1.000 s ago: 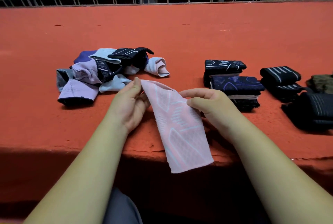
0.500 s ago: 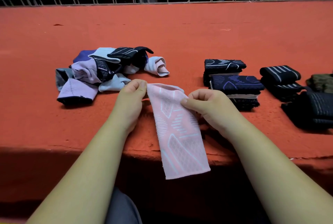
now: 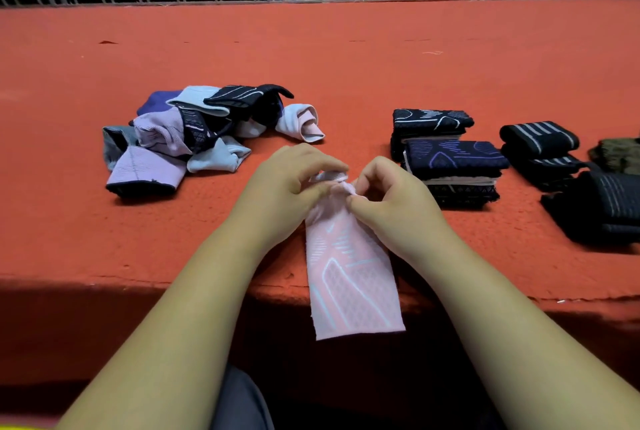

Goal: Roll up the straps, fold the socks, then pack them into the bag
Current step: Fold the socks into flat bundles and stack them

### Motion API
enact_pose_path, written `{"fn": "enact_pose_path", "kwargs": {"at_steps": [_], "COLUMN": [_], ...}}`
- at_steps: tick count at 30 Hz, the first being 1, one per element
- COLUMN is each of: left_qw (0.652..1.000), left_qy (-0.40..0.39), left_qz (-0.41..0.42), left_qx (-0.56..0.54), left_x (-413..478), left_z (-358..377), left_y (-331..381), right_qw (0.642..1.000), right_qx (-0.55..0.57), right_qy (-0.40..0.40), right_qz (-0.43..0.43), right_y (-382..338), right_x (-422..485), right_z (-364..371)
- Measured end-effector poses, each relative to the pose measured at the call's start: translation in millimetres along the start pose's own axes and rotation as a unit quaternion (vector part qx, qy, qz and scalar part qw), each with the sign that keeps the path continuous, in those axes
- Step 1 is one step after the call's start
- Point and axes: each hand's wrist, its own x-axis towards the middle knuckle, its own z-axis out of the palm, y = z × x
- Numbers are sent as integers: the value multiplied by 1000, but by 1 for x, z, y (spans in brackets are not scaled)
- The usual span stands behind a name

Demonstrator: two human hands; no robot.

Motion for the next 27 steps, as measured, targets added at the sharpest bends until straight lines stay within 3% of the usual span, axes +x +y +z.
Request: {"fn": "enact_pose_path", "kwargs": {"at_steps": [5,11,15,20,24,27], "left_qw": [997,995,983,956,959,940], "left_qy": [58,81,129,87,39,19], "left_qz": [-22,-52,-134,-175,-154,-241], "left_qx": [-45,-15,2,-217,-235,-242], "left_x": [-3,-7,-3,-2,-4,-5], "left_z": [3,6,11,7,7,13], "left_y": [5,7,6,11,7,2], "right_qw": [986,984,994,994,990,974], "right_qx": [152,148,92,87,125,203], "right_qy": [2,-29,-28,-33,-37,-16], "right_qz": [70,92,61,59,60,97], "right_y": [1,2,0,0,1,3], "right_x": [0,-2,1,-1,-3,0], "right_z": [6,6,8,6,-2,-6]}}
